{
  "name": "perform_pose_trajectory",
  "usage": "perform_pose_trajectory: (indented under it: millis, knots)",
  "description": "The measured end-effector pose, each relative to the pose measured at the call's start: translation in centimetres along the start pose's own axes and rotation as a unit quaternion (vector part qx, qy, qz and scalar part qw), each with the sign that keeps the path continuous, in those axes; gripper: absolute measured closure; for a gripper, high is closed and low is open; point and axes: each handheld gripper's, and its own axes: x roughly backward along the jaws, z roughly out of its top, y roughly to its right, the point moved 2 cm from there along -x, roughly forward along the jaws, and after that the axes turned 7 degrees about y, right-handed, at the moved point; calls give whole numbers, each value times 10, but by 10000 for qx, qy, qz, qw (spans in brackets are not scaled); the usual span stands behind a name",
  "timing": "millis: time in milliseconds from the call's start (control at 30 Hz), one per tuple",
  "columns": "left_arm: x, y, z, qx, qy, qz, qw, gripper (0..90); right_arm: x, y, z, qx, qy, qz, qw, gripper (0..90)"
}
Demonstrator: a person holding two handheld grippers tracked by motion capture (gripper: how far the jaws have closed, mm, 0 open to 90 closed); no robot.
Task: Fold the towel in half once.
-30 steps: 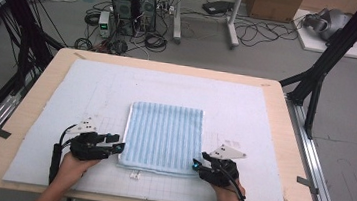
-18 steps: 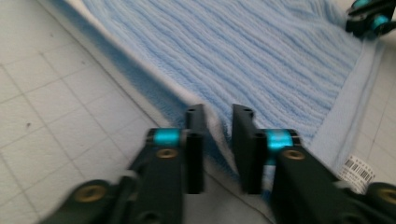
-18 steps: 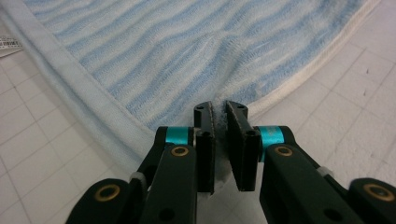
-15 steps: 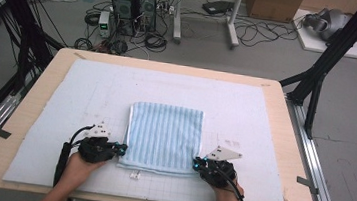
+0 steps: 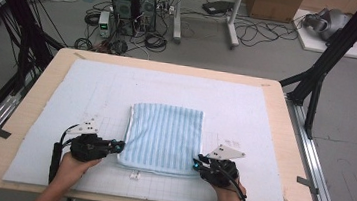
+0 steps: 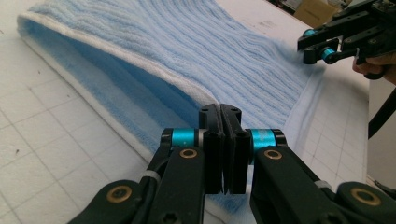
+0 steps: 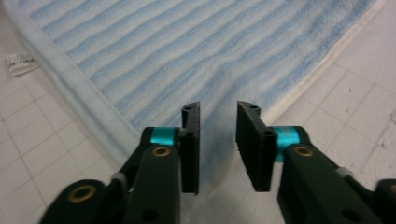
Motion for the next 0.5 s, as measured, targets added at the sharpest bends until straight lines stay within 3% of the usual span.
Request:
perform_pose_trajectory:
  millis: [67, 200, 300, 433, 500]
  knots:
    - [-1, 0, -1, 7, -14, -28, 10000, 874, 0, 1, -1, -57, 0, -4, 10000, 699]
    - [-2, 0, -3, 43, -3, -14, 10000, 874, -9, 1, -7, -1, -379, 49, 9993, 736]
    - [-1, -1, -3, 52, 15, 7, 10000, 874, -8, 1, -8, -45, -323, 98, 9994, 863]
    - [1, -2, -3, 60, 68, 18, 10000, 874, -6, 0, -6, 116, -272, 61, 9995, 880]
    - [2, -2, -2, 44, 110, -2, 9999, 874, -3, 0, -4, 81, -163, 55, 9998, 880]
